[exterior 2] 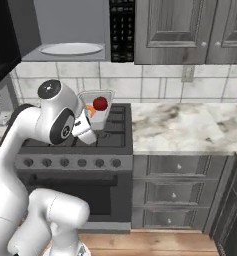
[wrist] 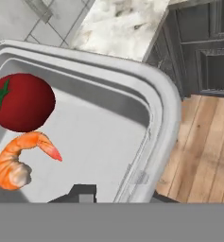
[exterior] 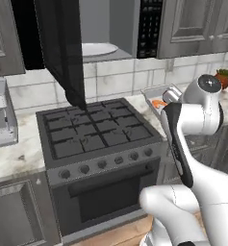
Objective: Place the tupperware containing the shrimp and tomato meal in the microwave. Close the microwave door and press the start button to reheat the meal.
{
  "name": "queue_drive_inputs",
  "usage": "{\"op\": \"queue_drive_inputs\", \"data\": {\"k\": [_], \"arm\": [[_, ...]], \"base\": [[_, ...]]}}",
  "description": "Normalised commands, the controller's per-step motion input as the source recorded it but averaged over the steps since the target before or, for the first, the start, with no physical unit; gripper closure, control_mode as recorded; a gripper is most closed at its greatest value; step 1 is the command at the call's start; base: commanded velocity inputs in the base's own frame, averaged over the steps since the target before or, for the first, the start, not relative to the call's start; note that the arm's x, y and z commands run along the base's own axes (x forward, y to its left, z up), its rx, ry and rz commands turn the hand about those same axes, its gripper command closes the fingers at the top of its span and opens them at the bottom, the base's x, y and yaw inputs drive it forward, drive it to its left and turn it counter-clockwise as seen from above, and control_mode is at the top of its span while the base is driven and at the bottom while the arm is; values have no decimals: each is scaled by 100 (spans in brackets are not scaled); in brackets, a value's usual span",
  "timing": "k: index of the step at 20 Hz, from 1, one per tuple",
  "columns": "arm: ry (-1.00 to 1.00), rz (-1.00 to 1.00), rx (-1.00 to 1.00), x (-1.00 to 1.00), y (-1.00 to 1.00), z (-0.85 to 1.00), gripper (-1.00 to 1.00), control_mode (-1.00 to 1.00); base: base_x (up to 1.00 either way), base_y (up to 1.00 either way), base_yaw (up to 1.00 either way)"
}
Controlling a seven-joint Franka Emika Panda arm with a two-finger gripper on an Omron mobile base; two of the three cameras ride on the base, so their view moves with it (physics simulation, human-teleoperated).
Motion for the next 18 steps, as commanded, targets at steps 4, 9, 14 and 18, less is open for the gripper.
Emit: {"op": "queue_drive_inputs", "data": {"k": [4, 9, 14, 18], "arm": [[0, 0, 0, 0, 0, 0, 100, 100], [0, 0, 0, 0, 0, 0, 100, 100], [0, 0, 0, 0, 0, 0, 100, 100], [0, 0, 0, 0, 0, 0, 100, 100]], "base": [[39, 7, 58], [33, 0, 47], [34, -7, 21], [44, -6, 16]]}}
